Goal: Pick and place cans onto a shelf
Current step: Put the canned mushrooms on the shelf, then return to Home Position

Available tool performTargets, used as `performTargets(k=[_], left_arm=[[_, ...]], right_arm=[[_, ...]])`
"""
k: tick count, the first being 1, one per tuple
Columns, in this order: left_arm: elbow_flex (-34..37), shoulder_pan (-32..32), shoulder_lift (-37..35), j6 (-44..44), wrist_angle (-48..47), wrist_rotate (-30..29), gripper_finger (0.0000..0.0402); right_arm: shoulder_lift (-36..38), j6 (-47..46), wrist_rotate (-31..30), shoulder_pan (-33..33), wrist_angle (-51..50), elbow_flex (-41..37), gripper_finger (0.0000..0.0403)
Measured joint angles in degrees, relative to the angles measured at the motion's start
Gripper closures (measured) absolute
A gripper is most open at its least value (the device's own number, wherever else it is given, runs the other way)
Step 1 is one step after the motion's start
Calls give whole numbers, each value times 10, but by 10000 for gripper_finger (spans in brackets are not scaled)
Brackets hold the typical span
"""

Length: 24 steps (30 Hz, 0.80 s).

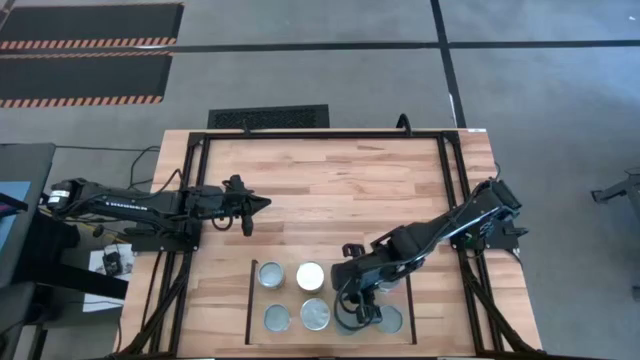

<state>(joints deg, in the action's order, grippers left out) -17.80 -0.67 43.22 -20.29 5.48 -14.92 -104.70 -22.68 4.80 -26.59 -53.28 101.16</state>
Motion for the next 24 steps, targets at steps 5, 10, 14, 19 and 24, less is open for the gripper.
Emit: performTargets(k=[5, 10, 14, 19, 24], left_arm=[[0, 0, -14, 11, -1, 2, 400], [-1, 0, -51, 64, 21, 20, 401], [-1, 0, -98, 109, 22, 23, 401], [-1, 0, -155, 116, 20, 55, 401], [2, 0, -186, 116, 18, 32, 401]], right_arm=[[33, -3, 0, 18, 16, 0, 307], [85, 6, 0, 71, 23, 0, 375], [112, 70, -1, 133, 31, 0, 391], [135, 183, 40, 223, 76, -15, 397], [155, 256, 143, 305, 197, -76, 399]])
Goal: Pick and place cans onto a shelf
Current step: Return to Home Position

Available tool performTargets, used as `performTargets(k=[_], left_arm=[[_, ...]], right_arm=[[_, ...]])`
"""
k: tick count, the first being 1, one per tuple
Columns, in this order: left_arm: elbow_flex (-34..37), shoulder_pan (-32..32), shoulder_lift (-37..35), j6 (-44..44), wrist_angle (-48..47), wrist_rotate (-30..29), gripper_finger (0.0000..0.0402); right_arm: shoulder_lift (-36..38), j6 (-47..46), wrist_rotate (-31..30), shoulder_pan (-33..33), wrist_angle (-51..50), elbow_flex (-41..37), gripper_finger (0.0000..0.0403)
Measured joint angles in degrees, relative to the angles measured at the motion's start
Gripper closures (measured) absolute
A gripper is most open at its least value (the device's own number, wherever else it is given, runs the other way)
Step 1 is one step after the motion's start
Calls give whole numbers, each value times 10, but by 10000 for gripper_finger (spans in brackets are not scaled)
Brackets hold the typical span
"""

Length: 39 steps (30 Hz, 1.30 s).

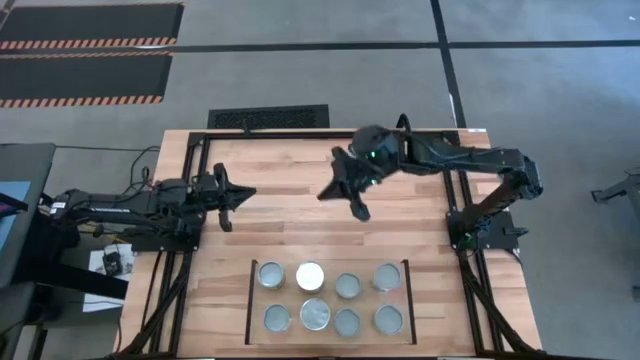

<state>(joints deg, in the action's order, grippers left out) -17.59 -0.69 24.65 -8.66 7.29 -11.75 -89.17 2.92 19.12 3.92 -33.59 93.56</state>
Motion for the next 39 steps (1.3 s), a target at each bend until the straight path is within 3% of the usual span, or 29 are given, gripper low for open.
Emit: performTargets(k=[8, 15, 23, 33, 39], left_arm=[[57, 0, -37, -16, 56, -26, 401], [95, 0, -87, -5, 82, -48, 402], [95, 0, -148, 2, 10, -48, 401], [95, -13, -225, 20, -67, -55, 401], [95, -25, -246, 20, -92, -54, 401]], right_arm=[[1, 16, 79, 79, 168, -98, 400], [36, -25, 74, 93, 341, -207, 400], [131, -48, 28, 105, 429, -354, 400], [280, -65, -104, 109, 530, -549, 400], [361, -90, -143, 108, 569, -654, 400]])
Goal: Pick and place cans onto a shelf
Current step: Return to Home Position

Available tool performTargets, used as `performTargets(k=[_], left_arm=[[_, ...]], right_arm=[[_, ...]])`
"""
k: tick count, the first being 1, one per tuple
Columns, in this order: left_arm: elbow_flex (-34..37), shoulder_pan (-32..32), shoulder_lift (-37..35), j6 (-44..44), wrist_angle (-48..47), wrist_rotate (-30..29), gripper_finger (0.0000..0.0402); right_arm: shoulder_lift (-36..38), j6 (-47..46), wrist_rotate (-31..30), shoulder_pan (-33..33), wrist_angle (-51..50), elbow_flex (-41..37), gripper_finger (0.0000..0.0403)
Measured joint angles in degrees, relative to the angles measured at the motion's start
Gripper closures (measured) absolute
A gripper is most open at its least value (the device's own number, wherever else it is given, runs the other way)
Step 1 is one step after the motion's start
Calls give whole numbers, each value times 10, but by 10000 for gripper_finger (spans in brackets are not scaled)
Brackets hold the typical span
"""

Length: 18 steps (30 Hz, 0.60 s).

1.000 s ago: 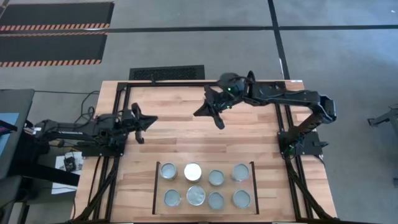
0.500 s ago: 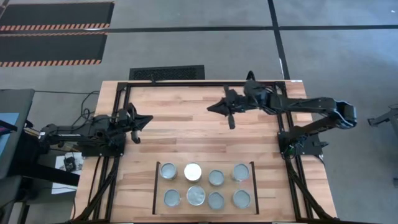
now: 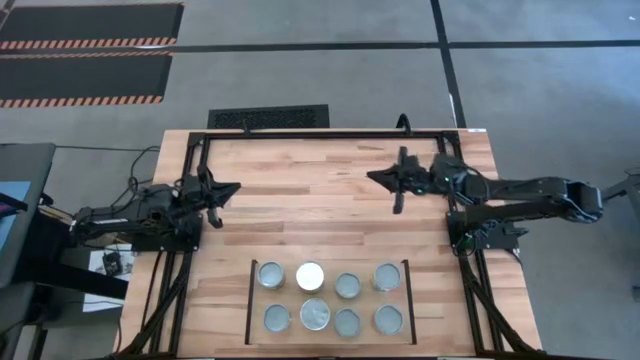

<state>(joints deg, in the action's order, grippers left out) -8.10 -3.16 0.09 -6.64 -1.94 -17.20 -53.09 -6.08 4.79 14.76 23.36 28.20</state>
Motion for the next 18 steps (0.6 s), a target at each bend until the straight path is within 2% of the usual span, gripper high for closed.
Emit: performTargets(k=[10, 18], left_arm=[[1, -5, 1, 1, -49, 17, 401], [75, -21, 6, -11, 52, 77, 401]], right_arm=[[174, -31, -55, -5, 29, -157, 399], [330, -55, -83, -4, 27, -255, 399]])
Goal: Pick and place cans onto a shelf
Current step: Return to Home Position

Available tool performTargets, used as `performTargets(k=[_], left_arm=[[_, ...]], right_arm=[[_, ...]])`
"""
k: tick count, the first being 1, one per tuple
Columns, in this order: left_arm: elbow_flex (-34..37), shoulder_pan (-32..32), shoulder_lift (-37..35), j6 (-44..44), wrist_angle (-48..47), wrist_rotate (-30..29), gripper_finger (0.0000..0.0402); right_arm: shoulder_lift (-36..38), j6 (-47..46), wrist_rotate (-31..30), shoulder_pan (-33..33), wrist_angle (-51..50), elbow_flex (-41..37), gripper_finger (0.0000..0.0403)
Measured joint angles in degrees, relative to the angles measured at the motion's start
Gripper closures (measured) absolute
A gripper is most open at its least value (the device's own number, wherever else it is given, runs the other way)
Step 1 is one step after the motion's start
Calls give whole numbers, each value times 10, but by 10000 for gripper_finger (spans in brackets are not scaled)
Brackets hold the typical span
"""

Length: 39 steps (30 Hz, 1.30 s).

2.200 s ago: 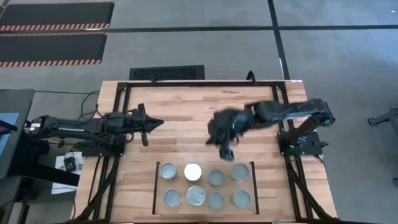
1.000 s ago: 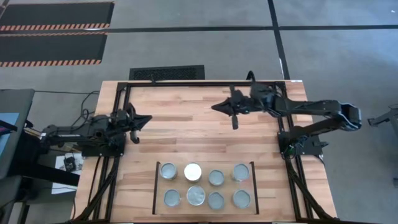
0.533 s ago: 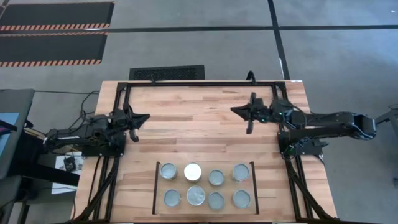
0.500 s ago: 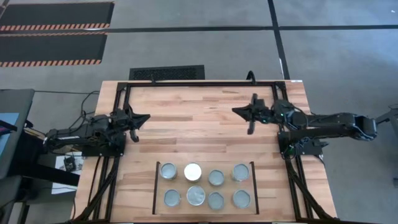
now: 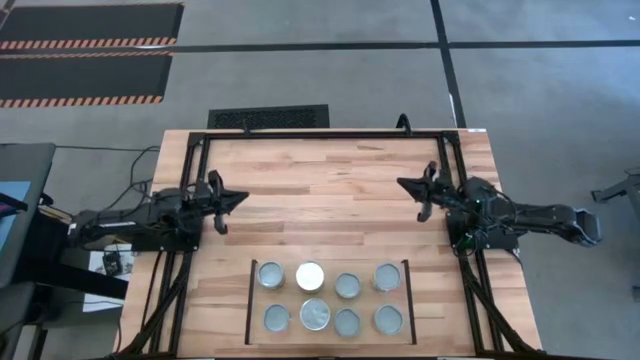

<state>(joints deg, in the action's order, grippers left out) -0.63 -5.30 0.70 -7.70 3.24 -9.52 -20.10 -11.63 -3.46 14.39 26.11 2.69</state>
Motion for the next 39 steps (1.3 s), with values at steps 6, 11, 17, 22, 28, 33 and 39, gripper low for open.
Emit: performTargets(k=[6, 11, 17, 22, 28, 33, 39], left_arm=[[-1, -31, 0, -18, 2, -1, 401], [-1, -43, 0, -88, -2, -9, 401], [-1, -43, 1, -78, -3, -17, 401], [-1, -43, 1, -70, -3, -14, 401], [0, -43, 1, -23, -3, -8, 401], [0, -44, 2, 19, -6, 0, 401], [0, -44, 4, 24, -7, 7, 401]], right_arm=[[114, -4, 3, 0, -58, -22, 399], [168, -4, 3, 0, -118, -22, 387], [181, -4, 4, 0, -174, -22, 362], [178, 18, -5, 0, -238, -23, 357], [190, 48, -3, 0, -242, -23, 357], [200, 66, 21, 0, -251, -23, 357], [200, 98, 20, 0, -251, -23, 356]])
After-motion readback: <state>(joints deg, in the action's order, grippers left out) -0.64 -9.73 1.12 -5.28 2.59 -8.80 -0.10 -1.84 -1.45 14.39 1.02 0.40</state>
